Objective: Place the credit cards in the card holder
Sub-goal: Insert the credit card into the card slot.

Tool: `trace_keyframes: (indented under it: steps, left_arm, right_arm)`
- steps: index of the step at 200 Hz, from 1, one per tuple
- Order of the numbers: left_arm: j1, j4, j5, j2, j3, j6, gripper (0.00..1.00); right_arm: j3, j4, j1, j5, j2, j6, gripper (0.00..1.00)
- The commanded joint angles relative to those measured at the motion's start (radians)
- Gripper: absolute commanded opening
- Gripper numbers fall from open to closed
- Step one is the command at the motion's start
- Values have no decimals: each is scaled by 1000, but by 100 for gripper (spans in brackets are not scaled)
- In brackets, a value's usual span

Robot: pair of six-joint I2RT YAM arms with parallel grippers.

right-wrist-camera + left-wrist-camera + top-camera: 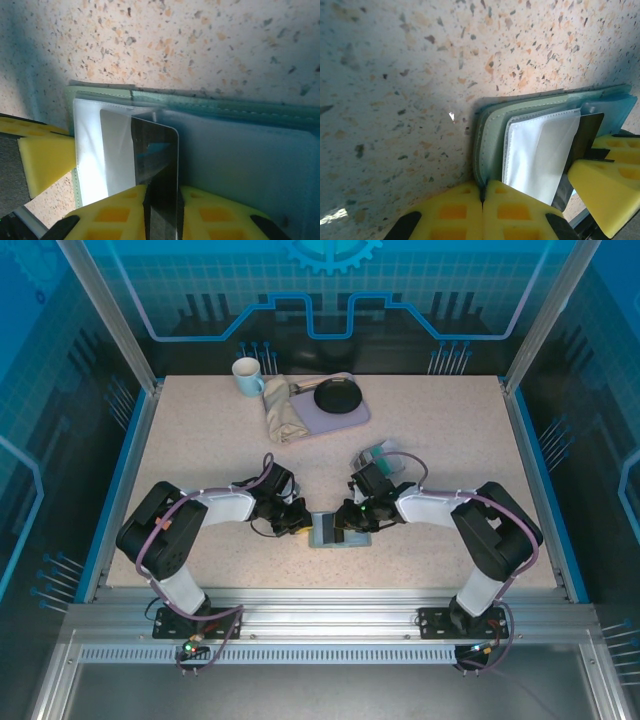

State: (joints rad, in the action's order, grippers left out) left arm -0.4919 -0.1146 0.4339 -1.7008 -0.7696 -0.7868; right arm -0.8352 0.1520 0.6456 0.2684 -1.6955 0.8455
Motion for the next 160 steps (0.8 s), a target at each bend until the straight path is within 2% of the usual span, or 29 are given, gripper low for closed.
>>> trace_keyframes:
  steps: [1, 26, 47, 79, 160]
  left_arm:
    - [-21, -37, -73, -63, 21, 3, 5]
    - [-20, -33, -72, -63, 25, 1, 5]
    - [-22, -25, -70, -62, 29, -2, 5]
    - [-23, -20, -69, -65, 27, -7, 5]
    - [-25, -20, -68, -67, 31, -6, 5]
  right_arm:
    - [-19, 108, 14, -40, -1, -22, 22]
    - [-39, 133, 23, -47, -7, -34, 21]
    - [-53, 117, 33, -14, -21, -41, 15]
    - [-84, 73, 49, 59, -55, -3, 19]
    - [-101, 186, 38, -29, -9, -35, 22]
